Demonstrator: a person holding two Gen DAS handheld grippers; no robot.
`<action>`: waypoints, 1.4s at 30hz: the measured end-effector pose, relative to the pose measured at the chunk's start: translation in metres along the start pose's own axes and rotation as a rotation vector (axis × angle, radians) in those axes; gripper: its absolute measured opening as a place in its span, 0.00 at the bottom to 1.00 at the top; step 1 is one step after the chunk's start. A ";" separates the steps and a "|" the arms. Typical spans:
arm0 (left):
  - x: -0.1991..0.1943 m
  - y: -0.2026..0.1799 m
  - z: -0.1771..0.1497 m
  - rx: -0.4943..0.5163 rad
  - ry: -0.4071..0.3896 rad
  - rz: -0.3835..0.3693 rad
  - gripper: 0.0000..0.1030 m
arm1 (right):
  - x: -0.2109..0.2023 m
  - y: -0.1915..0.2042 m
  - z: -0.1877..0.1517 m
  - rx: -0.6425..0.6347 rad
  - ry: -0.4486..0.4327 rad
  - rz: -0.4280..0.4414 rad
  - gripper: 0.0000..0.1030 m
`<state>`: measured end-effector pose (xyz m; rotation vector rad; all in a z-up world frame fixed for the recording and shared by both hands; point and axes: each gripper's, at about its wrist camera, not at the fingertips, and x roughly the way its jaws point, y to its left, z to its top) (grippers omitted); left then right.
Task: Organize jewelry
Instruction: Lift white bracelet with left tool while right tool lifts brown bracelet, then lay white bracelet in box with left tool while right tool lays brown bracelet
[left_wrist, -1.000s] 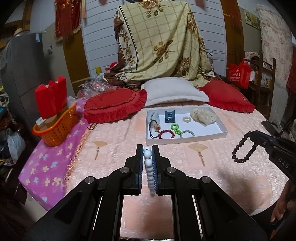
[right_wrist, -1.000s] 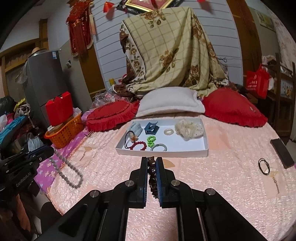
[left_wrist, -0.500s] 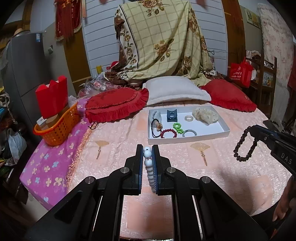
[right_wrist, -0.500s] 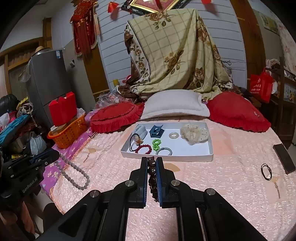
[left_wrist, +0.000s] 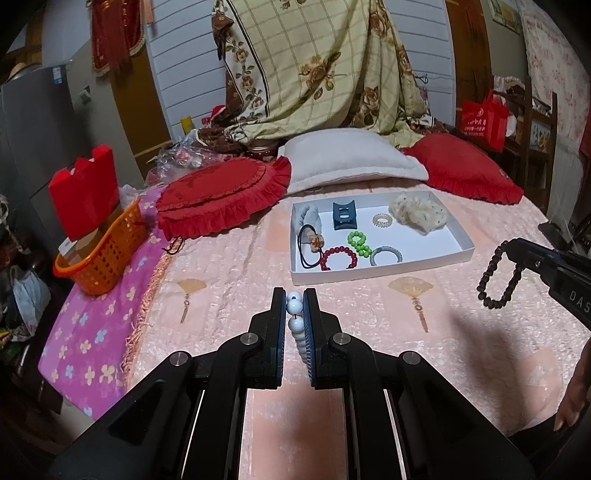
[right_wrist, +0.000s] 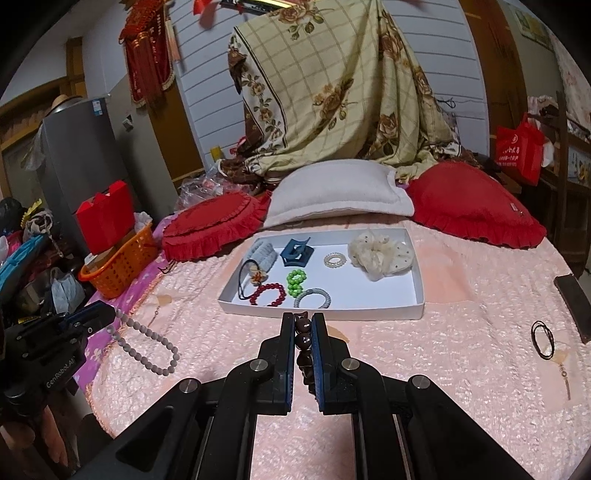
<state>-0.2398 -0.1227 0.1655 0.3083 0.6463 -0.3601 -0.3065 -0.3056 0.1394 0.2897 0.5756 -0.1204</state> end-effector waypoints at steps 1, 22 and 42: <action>0.004 -0.001 0.002 0.004 0.005 -0.002 0.08 | 0.005 -0.003 0.002 0.001 0.007 -0.002 0.08; 0.068 -0.023 0.103 0.077 0.048 -0.252 0.08 | 0.061 -0.063 0.059 0.017 0.039 -0.081 0.08; 0.217 -0.126 0.156 0.003 0.288 -0.535 0.08 | 0.150 -0.114 0.062 0.123 0.168 -0.068 0.08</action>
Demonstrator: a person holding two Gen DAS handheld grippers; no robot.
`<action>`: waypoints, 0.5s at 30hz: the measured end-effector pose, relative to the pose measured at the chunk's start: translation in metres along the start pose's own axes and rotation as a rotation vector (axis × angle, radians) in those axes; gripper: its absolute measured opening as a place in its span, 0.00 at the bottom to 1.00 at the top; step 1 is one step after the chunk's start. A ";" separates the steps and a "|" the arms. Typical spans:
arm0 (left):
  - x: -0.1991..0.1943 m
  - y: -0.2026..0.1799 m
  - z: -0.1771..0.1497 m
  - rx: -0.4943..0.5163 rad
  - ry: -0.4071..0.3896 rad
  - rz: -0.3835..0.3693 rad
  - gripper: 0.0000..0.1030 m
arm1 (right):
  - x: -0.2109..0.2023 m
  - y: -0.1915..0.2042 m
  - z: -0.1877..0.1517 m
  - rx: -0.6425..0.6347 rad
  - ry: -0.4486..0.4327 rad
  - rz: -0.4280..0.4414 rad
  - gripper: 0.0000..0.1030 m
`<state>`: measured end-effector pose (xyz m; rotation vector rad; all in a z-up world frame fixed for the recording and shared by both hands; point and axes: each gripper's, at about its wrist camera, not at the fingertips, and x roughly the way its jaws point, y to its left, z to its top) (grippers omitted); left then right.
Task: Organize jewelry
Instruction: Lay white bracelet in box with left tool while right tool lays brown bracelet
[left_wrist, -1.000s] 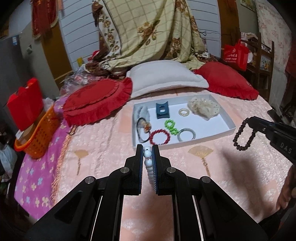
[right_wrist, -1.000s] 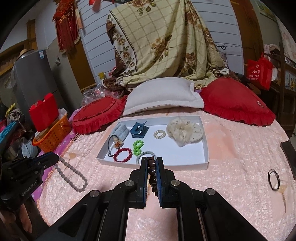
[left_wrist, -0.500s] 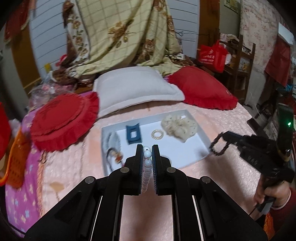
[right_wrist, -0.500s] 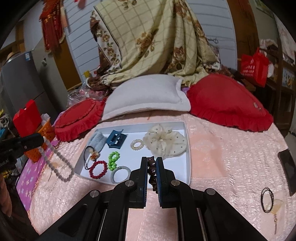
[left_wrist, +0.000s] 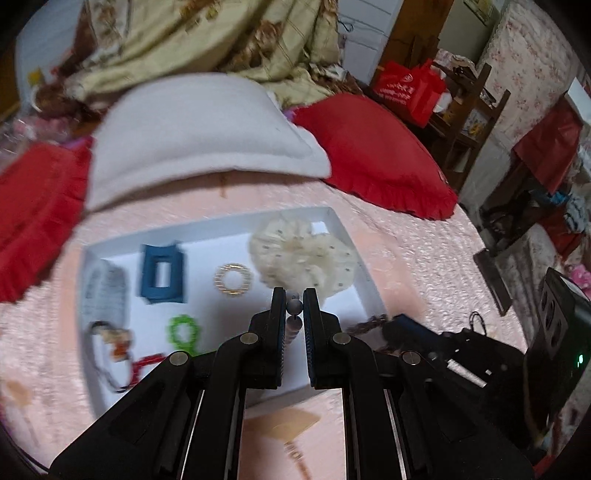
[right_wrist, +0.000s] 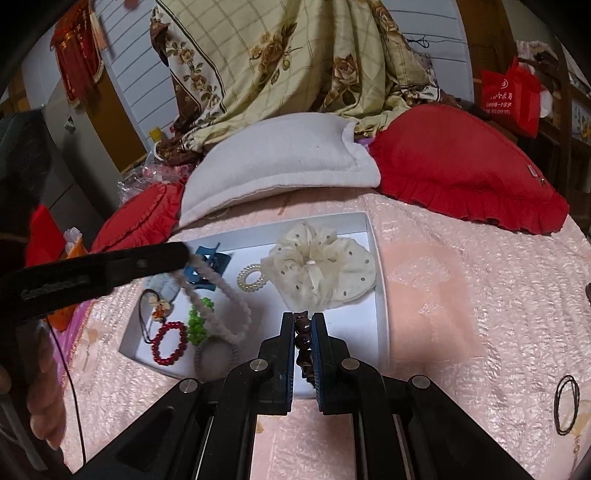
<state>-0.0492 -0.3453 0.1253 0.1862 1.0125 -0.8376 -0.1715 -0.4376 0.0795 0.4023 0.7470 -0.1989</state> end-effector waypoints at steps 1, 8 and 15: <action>0.007 -0.002 0.000 -0.002 0.008 -0.013 0.08 | 0.002 -0.001 0.000 -0.002 0.001 -0.004 0.08; 0.040 0.004 -0.006 0.022 0.041 0.048 0.08 | 0.024 -0.007 -0.004 0.004 0.031 -0.002 0.08; 0.065 0.028 -0.017 0.036 0.082 0.161 0.09 | 0.047 -0.005 -0.009 0.016 0.085 0.049 0.08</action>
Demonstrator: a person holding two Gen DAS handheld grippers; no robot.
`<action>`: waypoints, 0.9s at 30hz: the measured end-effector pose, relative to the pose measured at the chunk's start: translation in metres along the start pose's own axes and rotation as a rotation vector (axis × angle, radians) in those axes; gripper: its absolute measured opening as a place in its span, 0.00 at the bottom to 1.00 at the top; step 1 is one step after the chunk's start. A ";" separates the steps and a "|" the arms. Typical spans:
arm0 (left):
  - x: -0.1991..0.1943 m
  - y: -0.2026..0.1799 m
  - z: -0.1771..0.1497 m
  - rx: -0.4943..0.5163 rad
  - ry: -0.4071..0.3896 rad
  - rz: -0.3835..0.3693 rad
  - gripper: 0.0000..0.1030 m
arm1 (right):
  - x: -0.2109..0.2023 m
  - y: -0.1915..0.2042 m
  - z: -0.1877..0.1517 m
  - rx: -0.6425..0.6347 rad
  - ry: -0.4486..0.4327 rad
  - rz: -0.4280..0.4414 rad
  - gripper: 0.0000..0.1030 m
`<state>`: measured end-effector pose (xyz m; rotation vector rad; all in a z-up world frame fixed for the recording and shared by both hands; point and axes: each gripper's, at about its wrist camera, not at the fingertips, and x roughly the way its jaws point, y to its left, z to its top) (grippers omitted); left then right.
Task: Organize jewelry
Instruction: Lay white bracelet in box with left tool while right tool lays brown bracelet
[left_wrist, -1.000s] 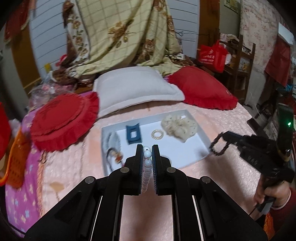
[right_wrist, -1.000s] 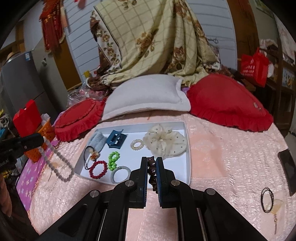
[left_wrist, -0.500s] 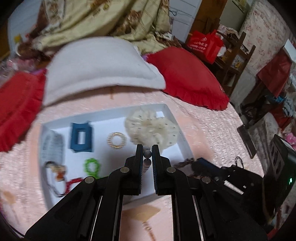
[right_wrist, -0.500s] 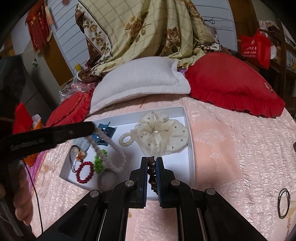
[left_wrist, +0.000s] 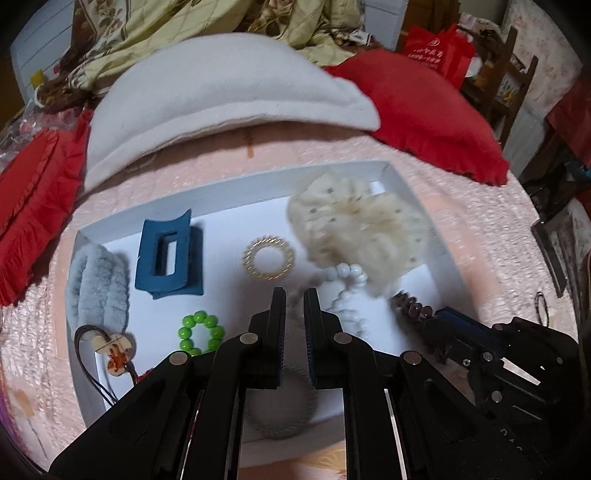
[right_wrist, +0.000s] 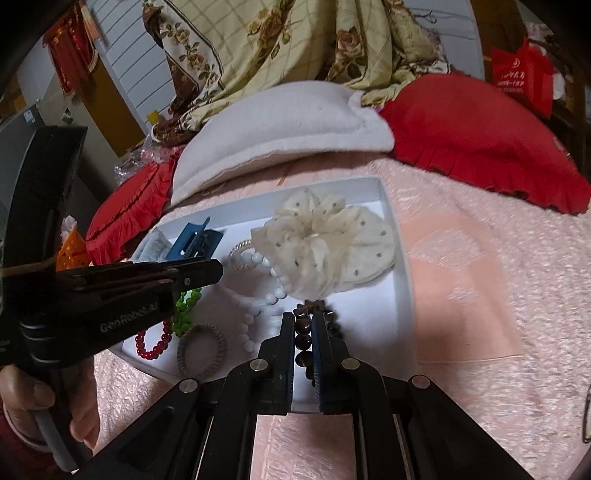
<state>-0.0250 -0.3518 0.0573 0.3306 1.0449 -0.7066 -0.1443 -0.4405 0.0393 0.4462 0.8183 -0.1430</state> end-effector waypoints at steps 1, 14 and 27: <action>0.002 0.003 -0.001 -0.009 0.006 -0.001 0.09 | 0.003 0.000 -0.001 0.001 0.008 0.006 0.08; -0.047 0.022 -0.025 -0.049 -0.077 -0.035 0.28 | 0.006 0.010 -0.003 -0.002 0.033 0.024 0.33; -0.131 0.087 -0.121 -0.235 -0.224 0.087 0.42 | -0.002 0.061 -0.015 -0.091 0.026 -0.001 0.40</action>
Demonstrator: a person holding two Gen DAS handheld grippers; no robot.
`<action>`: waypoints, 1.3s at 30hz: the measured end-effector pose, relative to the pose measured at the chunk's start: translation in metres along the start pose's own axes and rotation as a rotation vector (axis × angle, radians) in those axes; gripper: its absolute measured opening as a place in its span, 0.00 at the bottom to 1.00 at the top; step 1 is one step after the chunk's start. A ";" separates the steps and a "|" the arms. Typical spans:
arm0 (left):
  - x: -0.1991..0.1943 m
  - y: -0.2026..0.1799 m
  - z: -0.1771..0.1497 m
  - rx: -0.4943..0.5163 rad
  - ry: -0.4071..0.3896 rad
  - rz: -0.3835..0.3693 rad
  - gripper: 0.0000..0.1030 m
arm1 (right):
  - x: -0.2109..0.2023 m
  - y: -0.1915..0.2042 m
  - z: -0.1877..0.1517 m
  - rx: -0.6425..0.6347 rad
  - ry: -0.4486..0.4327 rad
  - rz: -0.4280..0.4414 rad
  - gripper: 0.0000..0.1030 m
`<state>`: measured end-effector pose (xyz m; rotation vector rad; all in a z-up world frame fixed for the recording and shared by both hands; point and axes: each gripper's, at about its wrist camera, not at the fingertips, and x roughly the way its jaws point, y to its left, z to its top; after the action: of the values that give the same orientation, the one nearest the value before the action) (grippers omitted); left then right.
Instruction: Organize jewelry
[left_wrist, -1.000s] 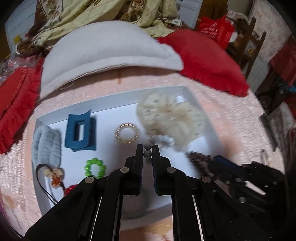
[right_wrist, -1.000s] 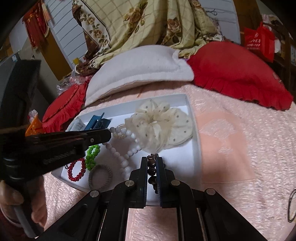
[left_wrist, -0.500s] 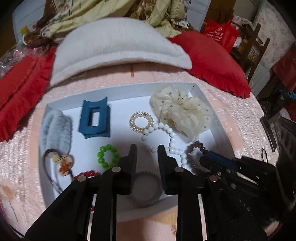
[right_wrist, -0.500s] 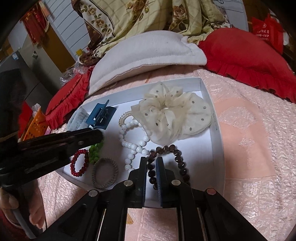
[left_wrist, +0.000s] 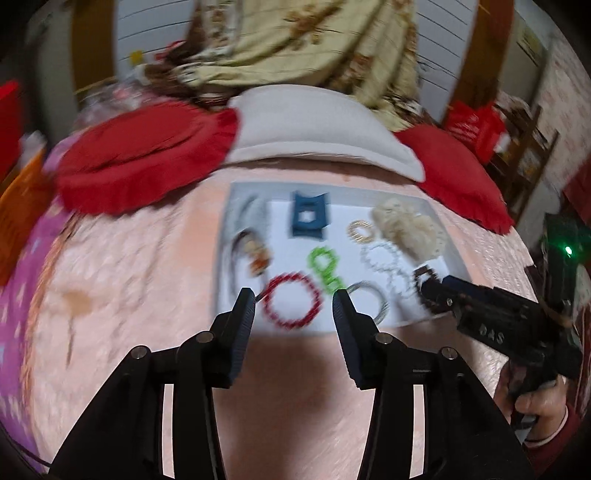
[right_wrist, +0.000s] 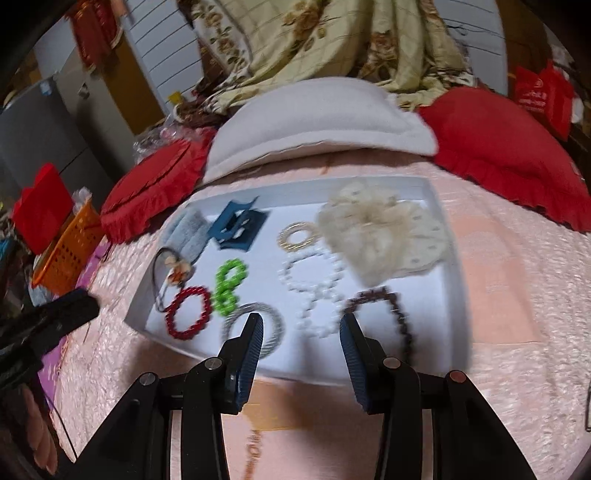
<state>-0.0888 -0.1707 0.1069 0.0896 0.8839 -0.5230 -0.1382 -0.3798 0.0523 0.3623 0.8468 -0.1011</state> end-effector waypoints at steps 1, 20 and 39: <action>-0.002 0.004 -0.006 -0.012 0.003 0.006 0.42 | 0.005 0.007 -0.001 -0.006 0.007 0.001 0.40; -0.042 0.039 -0.072 -0.116 -0.020 0.069 0.42 | 0.046 0.053 -0.023 -0.057 0.020 -0.078 0.40; -0.094 0.038 -0.081 -0.114 -0.144 0.128 0.49 | -0.002 0.060 -0.034 -0.083 -0.060 -0.106 0.40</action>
<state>-0.1774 -0.0769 0.1207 0.0042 0.7598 -0.3541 -0.1502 -0.3116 0.0499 0.2358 0.8084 -0.1738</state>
